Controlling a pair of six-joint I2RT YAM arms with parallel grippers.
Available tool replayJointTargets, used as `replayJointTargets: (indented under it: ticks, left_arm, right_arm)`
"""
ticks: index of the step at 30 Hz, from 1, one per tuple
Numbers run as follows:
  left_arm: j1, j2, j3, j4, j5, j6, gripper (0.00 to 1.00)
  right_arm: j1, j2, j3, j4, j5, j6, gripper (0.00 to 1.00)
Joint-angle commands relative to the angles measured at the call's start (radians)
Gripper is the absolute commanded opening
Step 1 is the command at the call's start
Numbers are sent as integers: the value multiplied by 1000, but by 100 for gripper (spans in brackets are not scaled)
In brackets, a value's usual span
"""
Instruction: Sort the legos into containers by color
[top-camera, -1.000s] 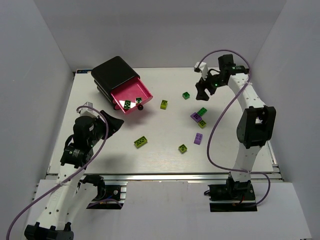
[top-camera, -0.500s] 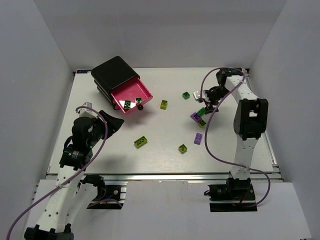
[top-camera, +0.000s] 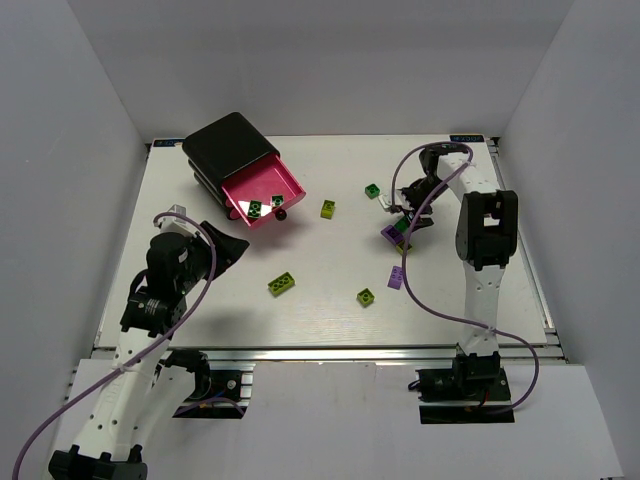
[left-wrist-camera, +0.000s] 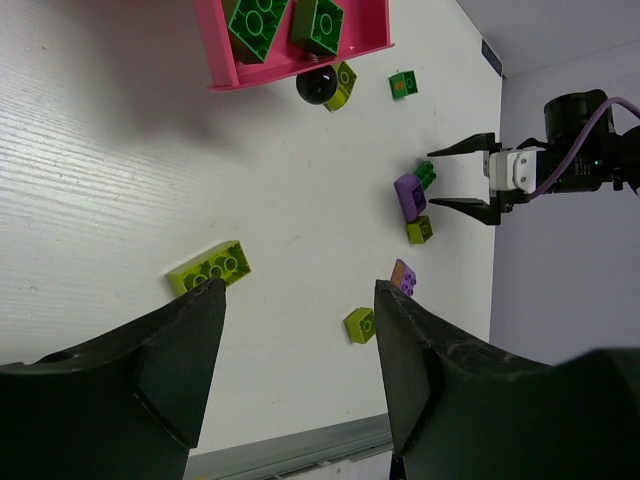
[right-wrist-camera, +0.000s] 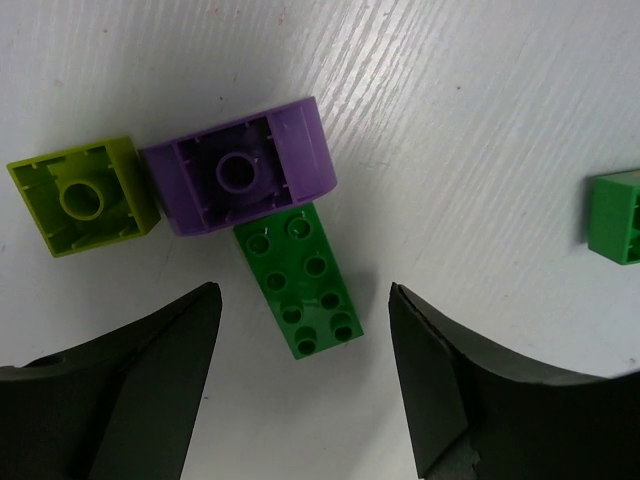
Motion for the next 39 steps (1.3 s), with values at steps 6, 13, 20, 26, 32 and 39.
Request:
replayJointTargets:
  ticks: [6,13,20,26,32,39]
  left_arm:
    - [-3,26,24,16,-6,-13,71]
    - [-3,35,25,21,-9,-16,71]
    - [-3,39,15,35,-11,-24,71]
    - [-3,46,12,51,-8,-26,71]
    - [-3,51,4,70,2,-26,71]
    - [-3,51,-5,124,28,-21,71]
  right_arm:
    - [5,44,51,-43,69,-236,74]
    - [15,79,65,-46,125,-246,63]
    - [12,120,97,-99,174,-232,47]
    - [9,96,126,18,64,39,16]
    - [59,-31,142,269,-77,444,10]
    - [209,-177,105,435,-189,703,10]
